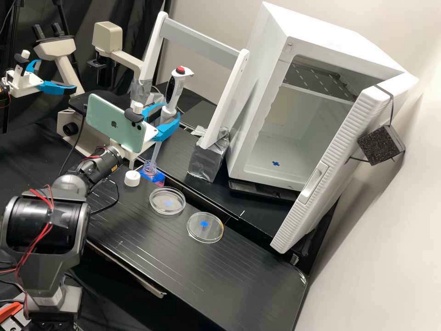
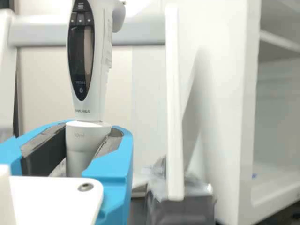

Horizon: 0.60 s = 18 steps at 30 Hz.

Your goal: Use the pipette

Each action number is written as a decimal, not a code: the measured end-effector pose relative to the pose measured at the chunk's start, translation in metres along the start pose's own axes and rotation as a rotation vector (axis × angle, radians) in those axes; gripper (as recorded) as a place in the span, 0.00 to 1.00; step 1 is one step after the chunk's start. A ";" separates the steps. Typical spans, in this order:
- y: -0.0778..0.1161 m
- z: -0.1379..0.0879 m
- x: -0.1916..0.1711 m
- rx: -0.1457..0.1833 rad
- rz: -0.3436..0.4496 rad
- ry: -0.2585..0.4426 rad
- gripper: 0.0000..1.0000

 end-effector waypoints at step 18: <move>0.064 -0.006 -0.021 0.074 0.102 0.064 0.00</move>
